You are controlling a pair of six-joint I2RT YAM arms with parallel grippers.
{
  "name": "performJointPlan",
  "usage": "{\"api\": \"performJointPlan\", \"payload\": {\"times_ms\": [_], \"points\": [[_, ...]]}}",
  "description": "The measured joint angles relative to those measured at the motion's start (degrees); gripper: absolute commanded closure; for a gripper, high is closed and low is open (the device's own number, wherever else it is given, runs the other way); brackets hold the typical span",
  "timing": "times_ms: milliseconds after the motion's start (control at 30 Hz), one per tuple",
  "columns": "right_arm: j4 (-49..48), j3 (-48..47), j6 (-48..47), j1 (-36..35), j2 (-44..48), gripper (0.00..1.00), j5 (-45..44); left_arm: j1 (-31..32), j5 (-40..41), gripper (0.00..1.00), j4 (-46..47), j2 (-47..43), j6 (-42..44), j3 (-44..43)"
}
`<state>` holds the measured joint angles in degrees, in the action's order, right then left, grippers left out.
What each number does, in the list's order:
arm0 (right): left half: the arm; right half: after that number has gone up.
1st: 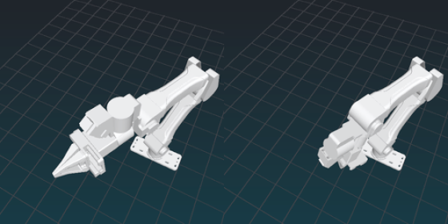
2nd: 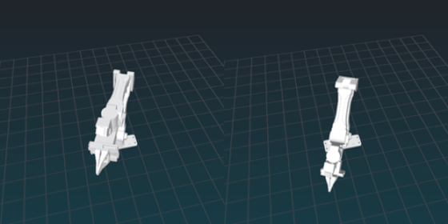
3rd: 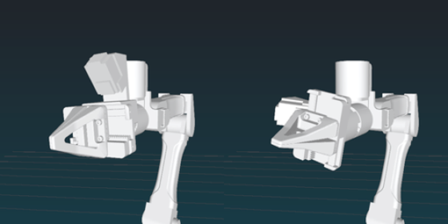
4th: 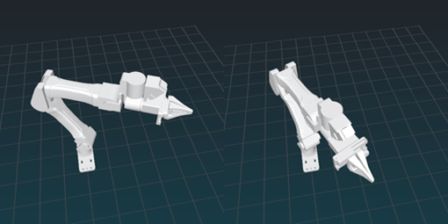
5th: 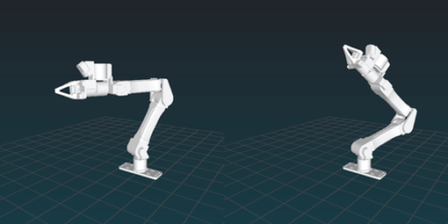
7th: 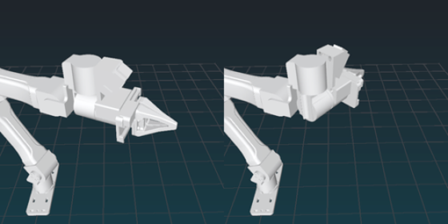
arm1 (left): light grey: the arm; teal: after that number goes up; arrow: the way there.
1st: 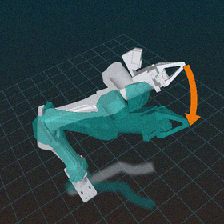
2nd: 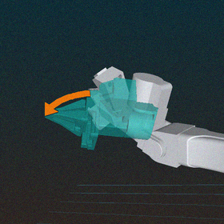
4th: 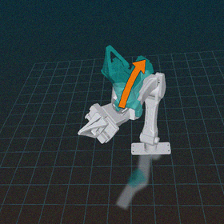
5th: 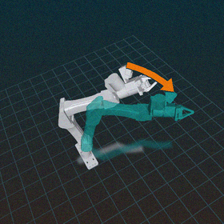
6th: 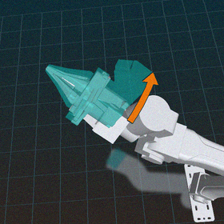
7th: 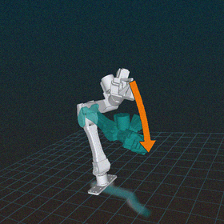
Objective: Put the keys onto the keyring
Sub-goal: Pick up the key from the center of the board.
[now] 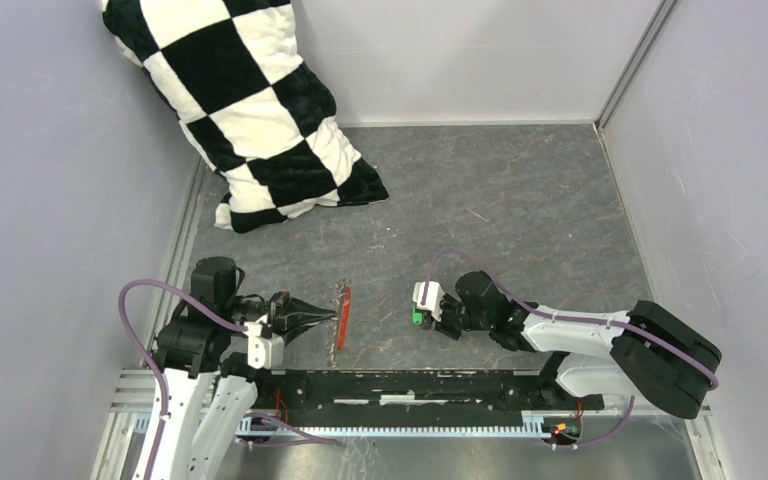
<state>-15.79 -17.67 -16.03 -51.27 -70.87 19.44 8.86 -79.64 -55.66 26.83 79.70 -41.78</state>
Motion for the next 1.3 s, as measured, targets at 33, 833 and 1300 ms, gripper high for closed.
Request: {"api": "performJointPlan", "payload": {"times_ms": [33, 833, 1300], "points": [[-0.04, 0.0, 0.15, 0.0, -0.02, 1.0, 0.0, 0.0, 0.0, 0.98, 0.0, -0.02, -0.15, 0.0], [8.92, -11.56, 5.29, -0.11, 11.58, 1.0, 2.16, 0.0, -2.16, 0.98, 0.07, -2.12, -10.05, 0.11], [13.73, -25.66, 0.07, -5.73, 11.52, 1.0, 8.55, 0.0, -4.61, 0.98, 0.09, -1.95, -11.32, 0.15]]}}
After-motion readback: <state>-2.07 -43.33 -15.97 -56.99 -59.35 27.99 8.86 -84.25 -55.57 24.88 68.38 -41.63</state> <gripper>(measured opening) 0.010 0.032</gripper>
